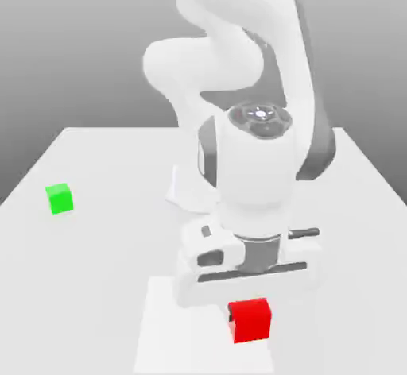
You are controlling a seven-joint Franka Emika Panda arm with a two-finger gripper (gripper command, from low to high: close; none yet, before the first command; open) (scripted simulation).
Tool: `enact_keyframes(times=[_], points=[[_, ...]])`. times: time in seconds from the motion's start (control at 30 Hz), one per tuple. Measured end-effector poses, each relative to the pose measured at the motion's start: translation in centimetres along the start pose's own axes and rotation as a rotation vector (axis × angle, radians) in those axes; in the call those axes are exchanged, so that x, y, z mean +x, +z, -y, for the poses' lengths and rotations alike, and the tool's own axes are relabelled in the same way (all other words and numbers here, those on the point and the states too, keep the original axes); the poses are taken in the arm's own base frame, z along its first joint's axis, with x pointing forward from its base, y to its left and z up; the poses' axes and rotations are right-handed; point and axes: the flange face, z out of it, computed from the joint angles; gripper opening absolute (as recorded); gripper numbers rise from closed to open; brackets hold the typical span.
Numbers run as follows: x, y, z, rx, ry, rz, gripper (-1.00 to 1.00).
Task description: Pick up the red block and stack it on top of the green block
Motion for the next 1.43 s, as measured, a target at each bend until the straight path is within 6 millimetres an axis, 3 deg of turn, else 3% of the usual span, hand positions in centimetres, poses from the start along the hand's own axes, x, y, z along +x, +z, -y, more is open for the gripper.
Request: enact_keyframes(times=[0.1,0.17,0.3,0.4,0.53,0.67,0.77,0.87,1.43], points=[[4.0,-0.8,-6.9,-0.022,0.202,-0.021,-1.00],[7.0,-1.4,-14.2,-0.039,0.401,-0.032,-1.00],[8.5,-2.3,-26.5,-0.062,0.737,-0.042,-1.00],[7.5,-2.7,-33.3,-0.068,0.938,-0.042,-1.00],[4.5,-2.9,-41.2,-0.064,1.202,-0.029,-1.00],[-0.4,-2.6,-48.6,-0.047,1.491,-0.002,-1.00],[-4.9,-2.1,-52.8,-0.022,1.706,0.027,-1.00],[-6.3,-1.2,-53.8,0.008,1.776,0.060,-1.00],[-6.5,4.4,-53.7,0.023,1.787,0.071,-1.00]])
